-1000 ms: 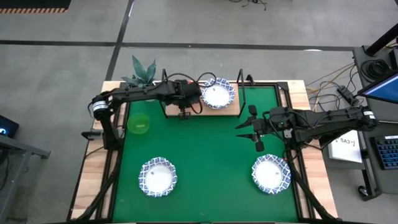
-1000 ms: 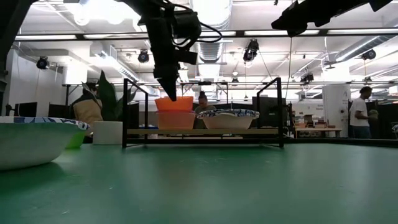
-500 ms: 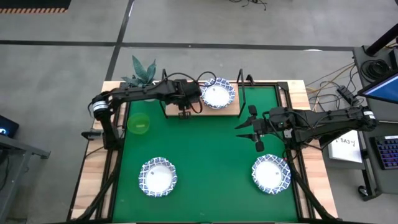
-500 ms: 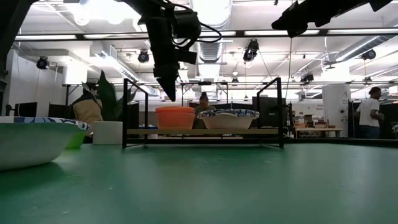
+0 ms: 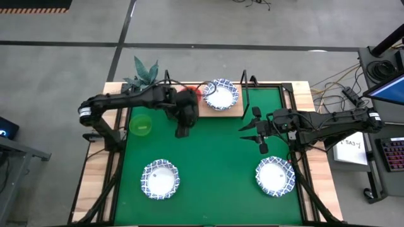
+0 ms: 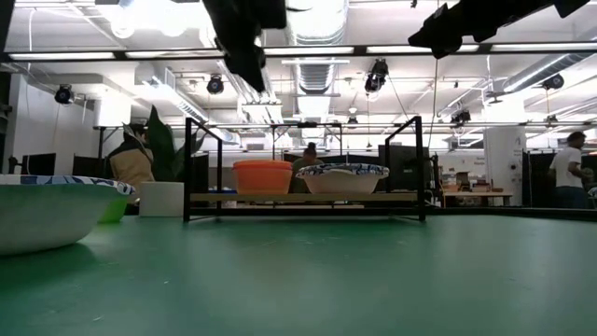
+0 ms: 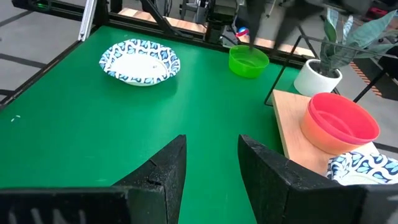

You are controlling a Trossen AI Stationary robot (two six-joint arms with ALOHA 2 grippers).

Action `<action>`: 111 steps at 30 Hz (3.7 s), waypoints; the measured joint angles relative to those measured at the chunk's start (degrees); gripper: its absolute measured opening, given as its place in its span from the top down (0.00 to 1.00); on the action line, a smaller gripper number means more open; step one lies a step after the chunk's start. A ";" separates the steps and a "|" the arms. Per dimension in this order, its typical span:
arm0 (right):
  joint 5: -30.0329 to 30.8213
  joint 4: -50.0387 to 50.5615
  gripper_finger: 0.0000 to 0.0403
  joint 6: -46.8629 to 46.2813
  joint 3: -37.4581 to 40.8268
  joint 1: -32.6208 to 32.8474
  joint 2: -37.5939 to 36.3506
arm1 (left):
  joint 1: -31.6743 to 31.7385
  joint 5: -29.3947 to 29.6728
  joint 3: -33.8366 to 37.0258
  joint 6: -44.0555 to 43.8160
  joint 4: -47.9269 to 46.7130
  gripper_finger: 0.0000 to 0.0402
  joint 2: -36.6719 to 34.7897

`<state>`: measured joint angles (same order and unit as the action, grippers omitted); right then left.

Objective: Place and stack bowls onto a shelf
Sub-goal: Stack the blue patterned bowl on top of the other blue patterned bowls on the shelf

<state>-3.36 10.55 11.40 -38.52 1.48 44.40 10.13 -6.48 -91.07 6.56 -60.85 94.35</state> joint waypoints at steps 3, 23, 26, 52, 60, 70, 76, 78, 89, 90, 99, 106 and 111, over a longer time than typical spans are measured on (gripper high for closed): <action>0.00 0.01 0.67 -0.09 0.00 -0.01 0.00 | -2.59 -0.05 0.05 -4.36 -3.10 0.69 -0.74; 0.39 4.78 0.67 -12.62 -0.03 0.85 0.68 | -15.35 3.91 17.08 -13.67 3.73 0.69 -4.41; 0.38 11.21 0.67 -18.03 -1.52 1.63 2.46 | -16.52 6.22 21.82 -12.93 8.85 0.70 -8.84; -4.31 45.91 0.67 -23.67 -7.26 15.87 25.03 | -16.41 13.50 45.07 -10.84 50.82 0.75 -33.32; -3.52 46.02 0.67 -20.65 -7.15 16.14 32.11 | -16.41 13.53 45.07 -9.36 51.17 0.75 -31.97; -4.64 42.91 0.73 -19.94 -7.10 16.14 35.92 | -16.41 13.53 45.07 -10.02 50.99 0.75 -31.21; -6.78 42.95 0.95 -21.34 -7.36 16.11 34.94 | -16.41 14.60 45.09 -7.59 52.68 0.75 -31.21; -7.24 43.22 0.96 -23.39 -8.34 15.36 34.22 | -16.41 17.36 45.09 -5.73 54.16 0.75 -31.21; -8.47 42.75 0.98 -25.17 -28.51 4.10 32.33 | -16.39 29.02 45.07 6.41 54.87 0.75 -31.54; -7.87 42.73 0.98 -24.10 -31.06 2.75 32.53 | -16.39 29.90 45.07 6.37 54.87 0.75 -31.60; -3.52 45.91 0.98 -15.25 -51.81 -15.26 36.80 | -16.41 31.22 46.27 6.94 55.27 0.75 -32.20; -2.66 47.81 0.98 -9.98 -63.85 -30.30 47.22 | -16.39 31.56 45.86 9.36 54.30 0.75 -36.14; -2.59 53.28 0.98 -7.30 -73.96 -37.65 58.17 | -16.39 31.60 47.00 7.84 52.42 0.75 -39.38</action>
<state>-5.95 63.82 4.10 -112.48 -36.17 102.58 -6.26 25.12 -44.07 14.39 -8.43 54.96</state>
